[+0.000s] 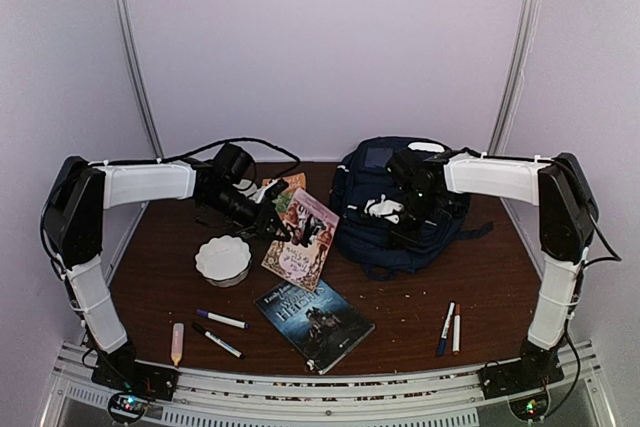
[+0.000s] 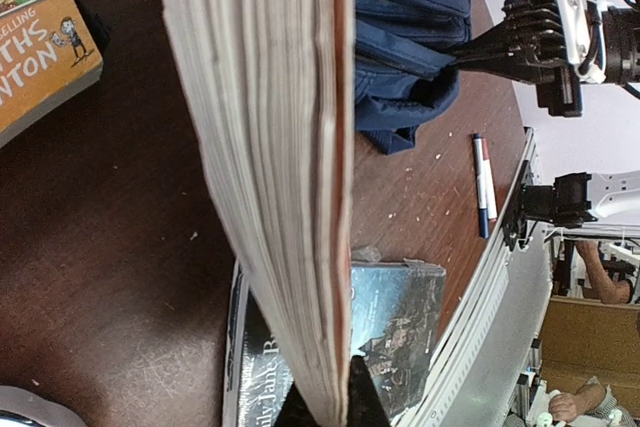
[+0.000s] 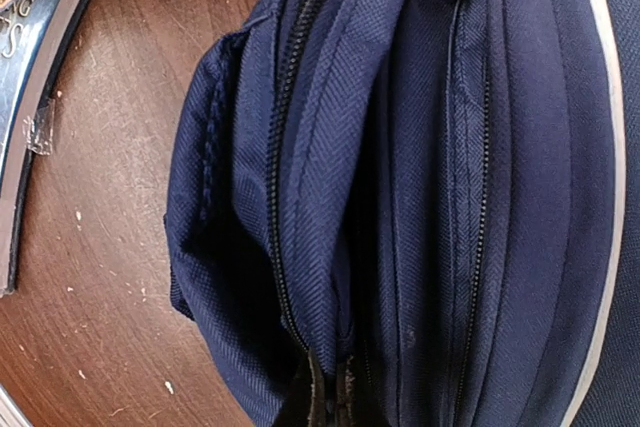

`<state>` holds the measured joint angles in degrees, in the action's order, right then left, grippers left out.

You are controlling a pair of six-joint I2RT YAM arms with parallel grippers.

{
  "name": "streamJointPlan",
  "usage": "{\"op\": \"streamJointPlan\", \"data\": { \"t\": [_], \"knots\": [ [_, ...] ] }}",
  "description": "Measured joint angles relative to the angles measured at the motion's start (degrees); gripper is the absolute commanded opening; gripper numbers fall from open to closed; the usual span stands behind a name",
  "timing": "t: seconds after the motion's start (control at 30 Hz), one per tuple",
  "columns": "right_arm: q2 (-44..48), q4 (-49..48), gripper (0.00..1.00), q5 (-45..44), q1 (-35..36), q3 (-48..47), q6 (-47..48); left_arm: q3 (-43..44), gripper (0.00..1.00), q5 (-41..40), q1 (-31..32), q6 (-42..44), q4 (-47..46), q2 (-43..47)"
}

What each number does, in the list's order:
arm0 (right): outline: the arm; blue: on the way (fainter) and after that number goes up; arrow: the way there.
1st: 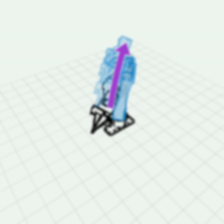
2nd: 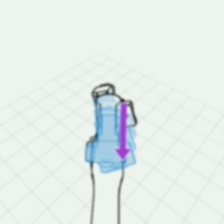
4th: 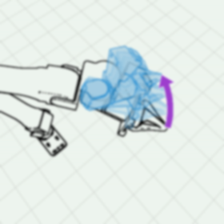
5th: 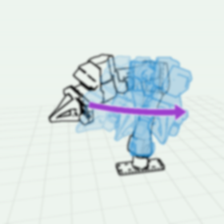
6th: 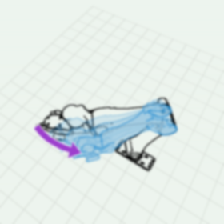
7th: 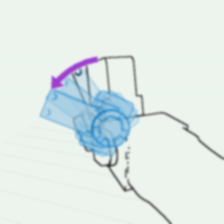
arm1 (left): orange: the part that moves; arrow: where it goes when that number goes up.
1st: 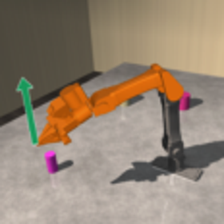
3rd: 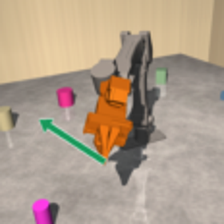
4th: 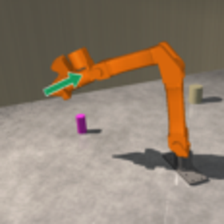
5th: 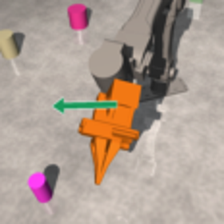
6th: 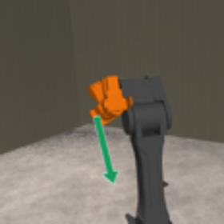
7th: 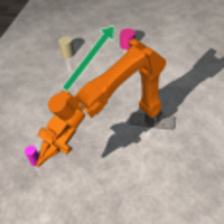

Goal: Pack the student bag
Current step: Pick up the largest pocket of the bag from the student bag.

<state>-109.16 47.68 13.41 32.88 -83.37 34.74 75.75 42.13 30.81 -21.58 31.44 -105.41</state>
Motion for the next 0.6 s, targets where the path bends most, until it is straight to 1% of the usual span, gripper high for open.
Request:
{"op": "streamJointPlan", "data": {
  "t": [0.23, 0.43, 0.6],
  "knots": [
    [2.84, 3.87, 0.00, -1.27, 0.00, -3.48, 0.02, 0.00, 0.00, 0.87, 0.00, 0.07, -0.04, 0.00],
    [4.20, 7.45, 0.00, -1.53, -0.33, -10.93, -0.33, 0.00, 0.00, 2.73, 0.55, 0.26, -0.37, 0.76],
    [4.35, 9.03, 0.00, -1.49, -0.96, -16.90, -1.14, 0.07, 0.00, 5.51, 2.56, 1.14, -0.96, 1.40]
  ]
}}
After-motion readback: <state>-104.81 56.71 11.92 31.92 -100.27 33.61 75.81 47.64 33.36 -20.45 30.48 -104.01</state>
